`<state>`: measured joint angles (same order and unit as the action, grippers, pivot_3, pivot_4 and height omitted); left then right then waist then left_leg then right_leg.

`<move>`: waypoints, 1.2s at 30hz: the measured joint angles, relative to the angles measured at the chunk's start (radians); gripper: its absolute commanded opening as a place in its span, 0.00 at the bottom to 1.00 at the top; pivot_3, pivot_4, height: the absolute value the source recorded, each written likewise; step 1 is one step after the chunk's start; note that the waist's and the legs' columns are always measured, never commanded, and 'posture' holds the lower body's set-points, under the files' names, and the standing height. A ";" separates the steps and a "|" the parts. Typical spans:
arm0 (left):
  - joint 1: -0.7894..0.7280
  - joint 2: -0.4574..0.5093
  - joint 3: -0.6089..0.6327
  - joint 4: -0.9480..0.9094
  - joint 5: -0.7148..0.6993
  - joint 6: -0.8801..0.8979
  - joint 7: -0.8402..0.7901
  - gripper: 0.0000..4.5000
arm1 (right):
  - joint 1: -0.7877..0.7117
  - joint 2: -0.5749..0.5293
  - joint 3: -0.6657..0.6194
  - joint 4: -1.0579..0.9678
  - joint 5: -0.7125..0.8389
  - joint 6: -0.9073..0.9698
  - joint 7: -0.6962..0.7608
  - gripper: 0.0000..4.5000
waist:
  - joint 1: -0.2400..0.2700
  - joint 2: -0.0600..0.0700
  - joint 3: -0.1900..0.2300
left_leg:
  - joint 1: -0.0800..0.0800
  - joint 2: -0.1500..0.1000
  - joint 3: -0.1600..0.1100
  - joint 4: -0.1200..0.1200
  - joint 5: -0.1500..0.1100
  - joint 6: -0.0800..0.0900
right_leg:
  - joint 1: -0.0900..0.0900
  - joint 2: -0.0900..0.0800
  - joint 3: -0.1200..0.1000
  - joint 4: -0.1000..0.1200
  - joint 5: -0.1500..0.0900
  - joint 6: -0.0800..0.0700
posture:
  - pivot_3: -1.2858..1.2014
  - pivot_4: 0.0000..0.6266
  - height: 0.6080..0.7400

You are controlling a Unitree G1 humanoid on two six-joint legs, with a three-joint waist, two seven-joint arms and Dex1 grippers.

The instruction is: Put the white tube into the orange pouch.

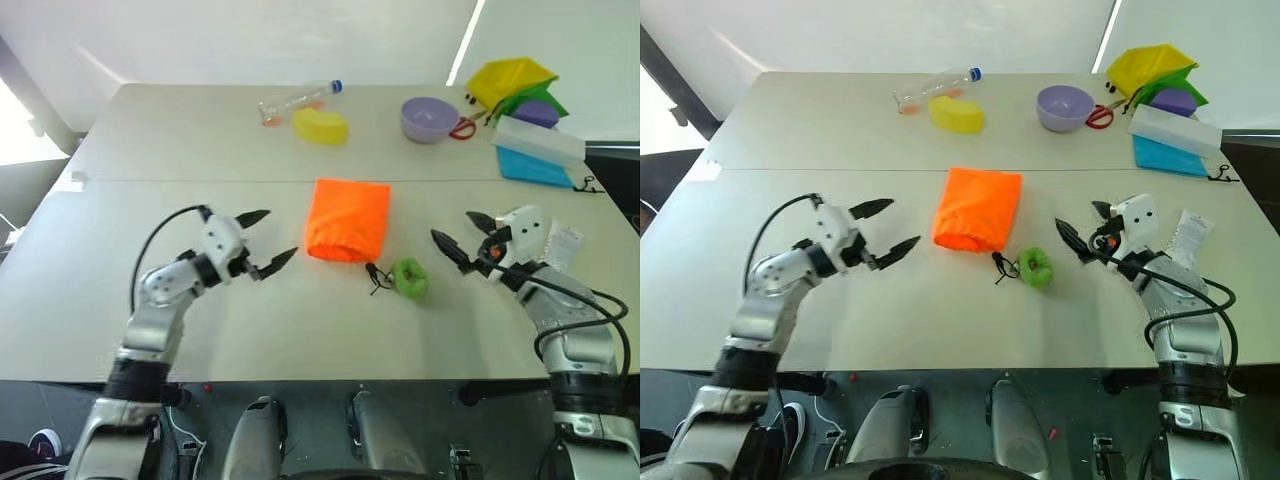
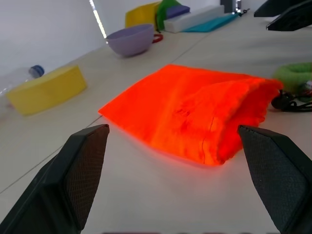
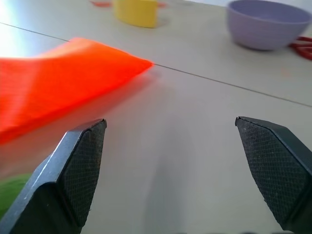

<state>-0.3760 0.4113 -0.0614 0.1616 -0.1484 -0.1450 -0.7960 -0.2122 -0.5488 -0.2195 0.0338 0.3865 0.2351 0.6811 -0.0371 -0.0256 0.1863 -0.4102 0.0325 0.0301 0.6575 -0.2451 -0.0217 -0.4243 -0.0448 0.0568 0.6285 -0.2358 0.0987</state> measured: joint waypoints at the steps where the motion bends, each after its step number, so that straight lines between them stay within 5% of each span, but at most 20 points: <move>1: -0.022 -0.006 -0.019 0.037 0.037 -0.029 0.013 1.00 | 0.020 0.000 0.005 -0.028 0.000 0.004 0.003 0.98 | 0.000 0.000 0.000 | 0.000 0.000 0.000 0.000 0.000 0.000 | 0.000 0.000 0.000 0.000 0.000 0.000 | 0.52 0.24 1.00; 20: -0.189 -0.128 -0.124 0.351 0.240 -0.180 0.184 1.00 | 0.067 0.021 0.036 -0.100 -0.041 -0.003 -0.069 0.98 | 0.001 0.000 0.000 | 0.000 0.000 0.000 0.002 0.000 0.000 | 0.000 0.000 0.000 0.001 0.000 0.001 | 0.52 0.24 1.00; 29: -0.172 -0.151 -0.130 0.345 0.247 -0.142 0.187 0.02 | 0.067 0.021 0.036 -0.100 -0.058 -0.025 -0.073 1.00 | 0.000 0.000 0.000 | 0.000 0.000 0.000 0.002 0.000 0.000 | 0.000 0.000 0.000 0.001 0.000 0.001 | 0.52 0.24 1.00; 36: -0.128 -0.149 -0.129 0.269 0.222 -0.060 0.159 0.02 | 0.061 0.020 0.039 -0.091 -0.069 -0.028 -0.073 1.00 | -0.001 0.000 0.000 | 0.000 0.000 0.000 0.002 0.000 0.000 | 0.000 0.000 0.000 0.001 0.000 0.001 | 0.52 0.24 1.00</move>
<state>-0.5040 0.2625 -0.1900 0.4301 0.0738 -0.2050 -0.6373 -0.1513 -0.5283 -0.1806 -0.0575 0.3171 0.2068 0.6080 -0.0377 -0.0256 0.1863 -0.4104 0.0322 0.0296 0.6591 -0.2451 -0.0217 -0.4242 -0.0448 0.0567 0.6295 -0.2358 0.0992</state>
